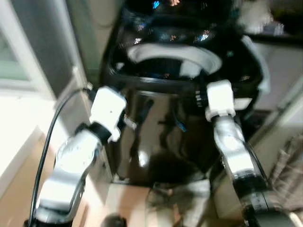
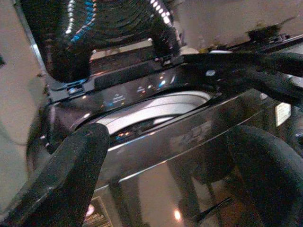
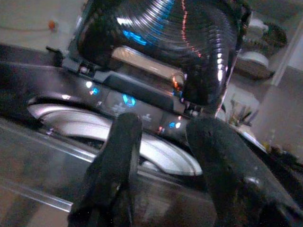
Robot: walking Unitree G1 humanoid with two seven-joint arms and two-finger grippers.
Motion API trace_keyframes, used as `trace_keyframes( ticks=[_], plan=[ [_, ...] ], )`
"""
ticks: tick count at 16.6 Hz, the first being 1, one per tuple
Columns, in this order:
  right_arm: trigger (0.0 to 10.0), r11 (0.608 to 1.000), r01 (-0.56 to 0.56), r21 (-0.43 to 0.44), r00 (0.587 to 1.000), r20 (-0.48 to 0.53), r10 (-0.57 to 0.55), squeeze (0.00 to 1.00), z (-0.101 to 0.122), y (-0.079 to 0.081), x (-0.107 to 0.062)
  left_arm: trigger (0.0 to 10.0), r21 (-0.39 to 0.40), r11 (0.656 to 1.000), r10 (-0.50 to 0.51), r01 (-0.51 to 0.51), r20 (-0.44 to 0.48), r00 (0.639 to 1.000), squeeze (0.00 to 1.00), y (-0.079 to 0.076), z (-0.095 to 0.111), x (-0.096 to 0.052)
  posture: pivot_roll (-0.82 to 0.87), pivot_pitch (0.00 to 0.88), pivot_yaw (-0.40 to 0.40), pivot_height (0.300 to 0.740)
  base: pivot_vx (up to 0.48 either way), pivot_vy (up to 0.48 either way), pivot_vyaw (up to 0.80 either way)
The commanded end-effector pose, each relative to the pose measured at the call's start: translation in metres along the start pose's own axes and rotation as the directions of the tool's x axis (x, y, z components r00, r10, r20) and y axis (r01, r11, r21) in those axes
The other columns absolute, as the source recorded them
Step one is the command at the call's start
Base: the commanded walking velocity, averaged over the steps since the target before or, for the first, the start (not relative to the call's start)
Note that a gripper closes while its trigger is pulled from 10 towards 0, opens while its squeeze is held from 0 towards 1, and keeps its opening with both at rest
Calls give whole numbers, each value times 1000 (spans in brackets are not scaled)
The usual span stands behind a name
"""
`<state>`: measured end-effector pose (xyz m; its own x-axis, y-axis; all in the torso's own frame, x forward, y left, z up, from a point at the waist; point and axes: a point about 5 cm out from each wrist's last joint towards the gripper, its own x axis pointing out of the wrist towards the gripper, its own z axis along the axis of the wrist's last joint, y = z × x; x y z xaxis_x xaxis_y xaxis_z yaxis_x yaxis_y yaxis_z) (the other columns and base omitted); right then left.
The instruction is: Clothes washing
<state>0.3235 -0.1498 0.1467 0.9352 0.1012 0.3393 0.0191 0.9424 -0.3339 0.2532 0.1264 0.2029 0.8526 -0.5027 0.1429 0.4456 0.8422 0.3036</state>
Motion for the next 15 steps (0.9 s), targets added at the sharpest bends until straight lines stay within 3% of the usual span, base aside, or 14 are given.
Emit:
trace_keyframes(
  ticks=[1,3,5,6,7,8,10,11,12,15],
  plan=[
    [10000,999,48,24,997,64,-49,0,17,-21,-7,10000,-7,999,50,-50,-5,999,0,3,-4,2,1,12,-57,740,0,0,0],
    [10000,995,81,58,997,-16,-81,0,9,-40,-38,10000,-59,993,96,-99,-53,994,0,-3,-26,9,-52,0,-46,740,0,0,0],
    [10000,989,85,124,993,-93,-73,0,0,-37,-52,10000,-72,992,93,-100,-103,990,0,-7,-43,15,-64,0,-38,740,0,0,0],
    [10000,973,61,222,985,-170,-23,0,-8,-26,-59,10000,-78,993,78,-91,-154,985,0,-6,-56,17,-82,0,-22,740,0,0,0],
    [10000,943,110,315,955,-295,-13,0,-30,-19,-71,10000,-63,996,54,-68,-200,978,0,-1,-67,19,-87,0,-12,740,0,0,0],
    [10000,944,104,312,948,-318,0,0,-34,-18,-74,10000,-41,998,46,-56,-202,978,0,0,-67,20,-87,0,-12,740,0,0,0],
    [10000,961,68,266,949,-314,20,0,-38,-18,-71,10000,-5,999,37,-38,-197,980,0,2,-66,26,-91,0,6,740,0,0,0],
    [10000,973,72,220,952,-306,-1,0,-41,-18,-56,10000,35,999,20,-14,-178,984,0,5,-61,31,-84,0,35,740,0,0,0],
    [10000,975,67,211,955,-297,-2,0,-39,-17,-51,10000,35,999,22,-16,-175,984,0,5,-60,31,-80,0,39,740,0,0,0],
    [10000,966,49,254,964,-264,20,0,-26,-9,-28,10000,-58,995,74,-84,-157,985,0,1,-61,33,-71,0,30,740,0,0,0]
  ],
)
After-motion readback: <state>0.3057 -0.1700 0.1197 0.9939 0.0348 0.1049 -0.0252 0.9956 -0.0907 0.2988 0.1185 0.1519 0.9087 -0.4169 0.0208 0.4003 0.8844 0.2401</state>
